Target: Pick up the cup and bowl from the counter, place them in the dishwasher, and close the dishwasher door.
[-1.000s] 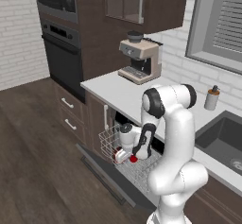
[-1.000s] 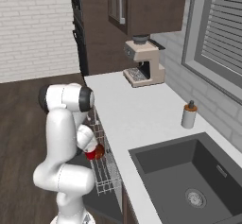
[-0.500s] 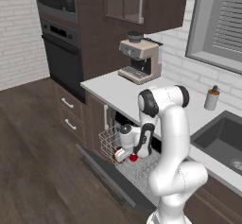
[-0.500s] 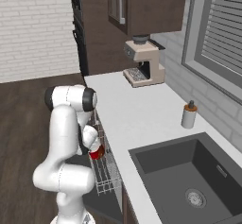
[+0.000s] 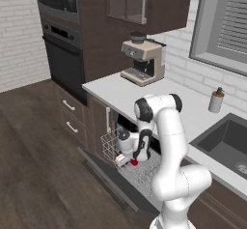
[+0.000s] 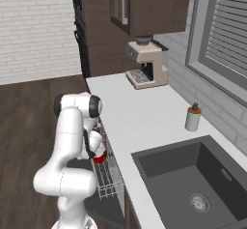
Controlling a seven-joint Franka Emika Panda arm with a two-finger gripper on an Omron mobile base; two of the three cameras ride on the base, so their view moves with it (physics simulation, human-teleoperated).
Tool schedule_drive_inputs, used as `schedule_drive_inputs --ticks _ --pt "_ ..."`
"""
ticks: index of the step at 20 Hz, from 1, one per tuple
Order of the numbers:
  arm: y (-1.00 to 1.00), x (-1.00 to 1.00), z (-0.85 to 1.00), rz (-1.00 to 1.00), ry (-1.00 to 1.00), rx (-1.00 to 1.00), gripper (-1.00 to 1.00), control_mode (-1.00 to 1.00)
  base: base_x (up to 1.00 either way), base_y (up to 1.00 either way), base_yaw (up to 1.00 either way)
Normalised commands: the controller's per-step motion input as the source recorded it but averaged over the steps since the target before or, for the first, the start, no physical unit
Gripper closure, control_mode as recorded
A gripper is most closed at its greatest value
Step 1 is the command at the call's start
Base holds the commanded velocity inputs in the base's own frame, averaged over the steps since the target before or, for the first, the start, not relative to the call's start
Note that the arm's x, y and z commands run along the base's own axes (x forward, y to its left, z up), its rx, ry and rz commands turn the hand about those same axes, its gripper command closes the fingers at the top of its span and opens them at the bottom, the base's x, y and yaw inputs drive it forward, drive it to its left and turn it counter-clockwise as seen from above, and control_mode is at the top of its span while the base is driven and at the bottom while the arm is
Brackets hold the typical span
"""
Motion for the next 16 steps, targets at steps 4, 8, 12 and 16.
schedule_drive_inputs --ticks 4,8,12,16 --pt "-0.01 0.38 -0.53 0.00 0.00 0.00 1.00 -1.00 0.00 0.00 0.00" --pt "0.00 0.27 -0.62 0.00 0.03 0.00 1.00 -1.00 0.00 0.00 0.00" --pt "0.45 -0.04 -0.72 0.00 0.12 0.04 1.00 -1.00 0.00 0.00 0.00" --pt "0.55 0.00 -0.53 0.00 0.02 0.00 -1.00 -1.00 0.00 0.00 0.00"
